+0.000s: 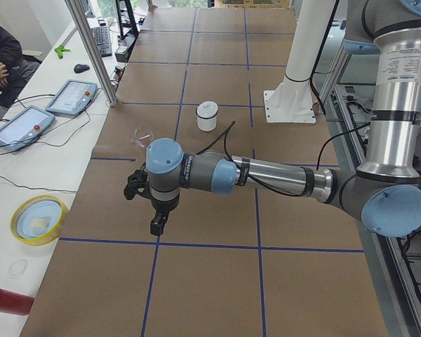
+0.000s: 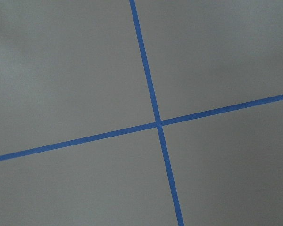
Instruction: Place funnel on cup
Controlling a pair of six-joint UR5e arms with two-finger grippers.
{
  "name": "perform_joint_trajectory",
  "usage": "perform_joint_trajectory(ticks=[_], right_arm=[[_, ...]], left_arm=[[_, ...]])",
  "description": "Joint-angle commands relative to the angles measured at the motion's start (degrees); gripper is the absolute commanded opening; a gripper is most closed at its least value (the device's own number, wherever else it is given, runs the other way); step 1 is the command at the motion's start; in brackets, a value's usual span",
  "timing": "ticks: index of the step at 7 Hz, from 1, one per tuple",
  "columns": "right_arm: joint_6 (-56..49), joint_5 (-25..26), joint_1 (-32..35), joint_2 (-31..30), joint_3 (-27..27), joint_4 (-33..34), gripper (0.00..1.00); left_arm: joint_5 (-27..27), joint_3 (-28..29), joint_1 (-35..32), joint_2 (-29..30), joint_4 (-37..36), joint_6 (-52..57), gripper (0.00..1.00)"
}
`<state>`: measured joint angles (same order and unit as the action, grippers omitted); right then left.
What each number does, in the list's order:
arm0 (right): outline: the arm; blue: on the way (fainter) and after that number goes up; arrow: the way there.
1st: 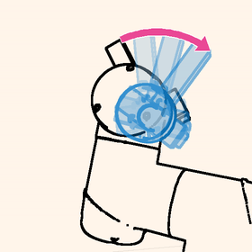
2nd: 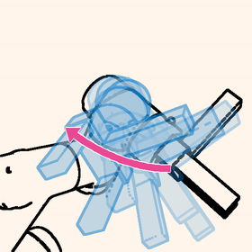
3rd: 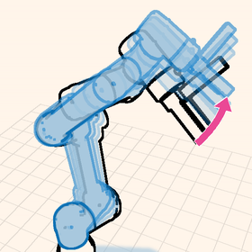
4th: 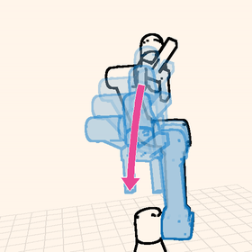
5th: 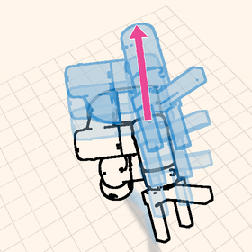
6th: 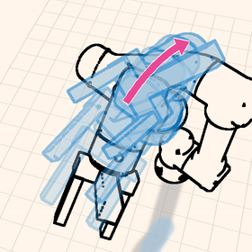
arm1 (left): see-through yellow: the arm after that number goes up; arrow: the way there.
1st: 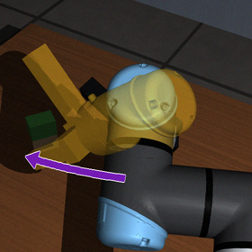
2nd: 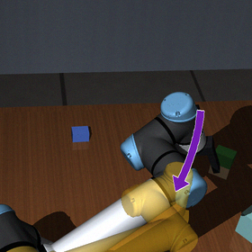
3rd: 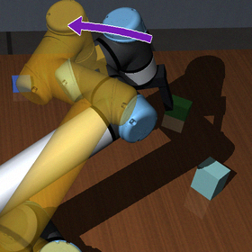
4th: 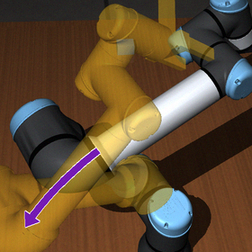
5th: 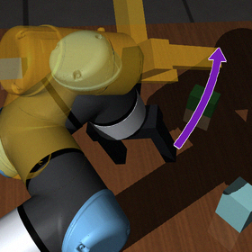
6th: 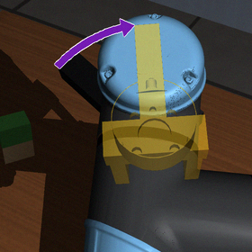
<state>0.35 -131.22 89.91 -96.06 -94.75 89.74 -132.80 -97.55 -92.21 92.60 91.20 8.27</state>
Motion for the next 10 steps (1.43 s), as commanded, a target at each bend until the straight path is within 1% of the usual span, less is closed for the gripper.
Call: perform_joint_trajectory(ticks=[1,2,3,4,5,6,7,8,9,10], right_arm=[[0.0,0.0,0.0,0.0,0.0,0.0,1.0],[0.0,0.0,0.0,0.0,0.0,0.0,1.0],[0.0,0.0,0.0,0.0,0.0,0.0,1.0],[0.0,0.0,0.0,0.0,0.0,0.0,1.0],[0.0,0.0,0.0,0.0,0.0,0.0,1.0],[0.0,0.0,0.0,0.0,0.0,0.0,1.0],[0.0,0.0,0.0,0.0,0.0,0.0,1.0],[0.0,0.0,0.0,0.0,0.0,0.0,1.0],[0.0,0.0,0.0,0.0,0.0,0.0,1.0],[0.0,0.0,0.0,0.0,0.0,0.0,1.0]], left_arm=[[0.2,0.0,0.1,5.6,0.3,-0.9,1.0],[2.9,0.9,0.1,9.8,0.8,-5.6,1.0],[2.6,-0.4,0.1,10.3,3.4,-13.0,1.0],[2.5,-1.8,0.4,10.5,8.9,-24.9,1.0],[-0.2,-3.2,5.4,10.8,11.3,-31.5,1.0],[0.1,-4.2,10.7,12.6,11.8,-33.9,1.0],[-1.7,-4.6,15.5,15.6,11.2,-35.7,1.0],[-4.6,-5.2,20.5,17.6,10.1,-43.2,1.0],[-3.7,-6.9,26.6,20.1,8.5,-53.8,1.0],[1.1,-7.2,32.3,23.9,5.9,-61.2,1.0]])
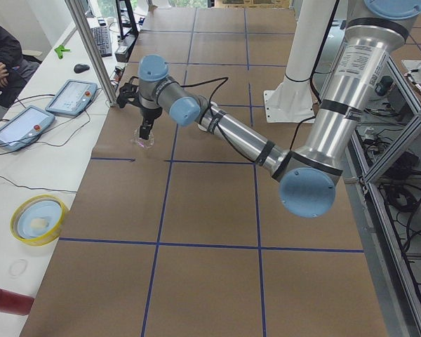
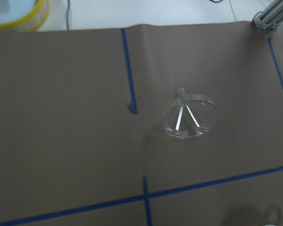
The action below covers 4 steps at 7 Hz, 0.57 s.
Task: Place funnel on cup
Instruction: 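Move the left gripper over the white lid on the enamel mug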
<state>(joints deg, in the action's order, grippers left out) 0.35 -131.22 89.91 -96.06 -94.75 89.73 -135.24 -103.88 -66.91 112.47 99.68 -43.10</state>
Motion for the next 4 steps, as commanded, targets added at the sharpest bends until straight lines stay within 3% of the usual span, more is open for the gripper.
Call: perform_joint_trajectory(ticks=[1,2,4], right_arm=[[0.0,0.0,0.0,0.0,0.0,0.0,1.0],[0.0,0.0,0.0,0.0,0.0,0.0,1.0],[0.0,0.0,0.0,0.0,0.0,0.0,1.0]], left_arm=[[9.0,-0.9,13.2,8.4,-8.9,-13.2,1.0],[11.6,-0.9,17.6,11.0,-12.8,-16.2,1.0],[16.1,-0.6,23.9,12.2,-13.0,-21.5,1.0]])
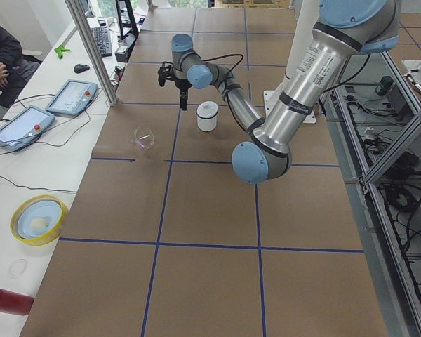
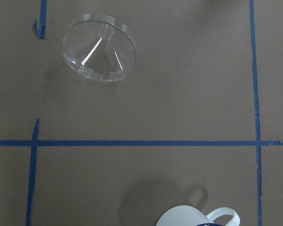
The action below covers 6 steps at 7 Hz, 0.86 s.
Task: Place funnel on cup
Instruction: 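Move the left gripper over the white lid on the enamel mug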
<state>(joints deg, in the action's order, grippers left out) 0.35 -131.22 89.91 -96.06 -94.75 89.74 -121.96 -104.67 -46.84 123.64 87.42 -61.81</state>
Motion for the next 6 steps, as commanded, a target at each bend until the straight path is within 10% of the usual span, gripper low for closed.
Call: perform_joint_trajectory(ticks=[1,6], right_arm=[[0.0,0.0,0.0,0.0,0.0,0.0,1.0],[0.0,0.0,0.0,0.0,0.0,0.0,1.0]], left_arm=[[3.1,0.9,4.9,1.4,-0.8,-3.0,1.0],[3.9,1.1,8.1,1.6,-2.9,-6.0,0.97]])
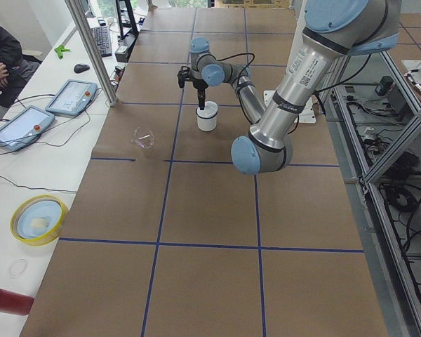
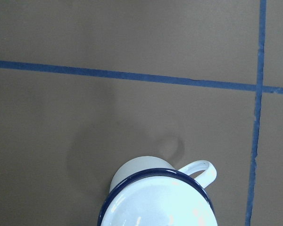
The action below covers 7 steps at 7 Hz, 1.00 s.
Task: Place funnel on cup
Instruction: 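Move the left gripper over the white lid on the enamel mug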
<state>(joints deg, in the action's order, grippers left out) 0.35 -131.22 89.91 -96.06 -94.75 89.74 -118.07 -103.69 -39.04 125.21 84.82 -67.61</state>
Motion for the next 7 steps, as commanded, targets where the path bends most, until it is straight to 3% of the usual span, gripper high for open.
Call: perform_joint_trajectory(ticks=[1,7], right_arm=[[0.0,0.0,0.0,0.0,0.0,0.0,1.0],[0.0,0.0,0.0,0.0,0.0,0.0,1.0]], left_arm=[[0.3,0.2,1.1,0.0,-0.3,-1.7,0.97],[2.4,1.2,2.2,1.5,-1.5,-2.1,0.97]])
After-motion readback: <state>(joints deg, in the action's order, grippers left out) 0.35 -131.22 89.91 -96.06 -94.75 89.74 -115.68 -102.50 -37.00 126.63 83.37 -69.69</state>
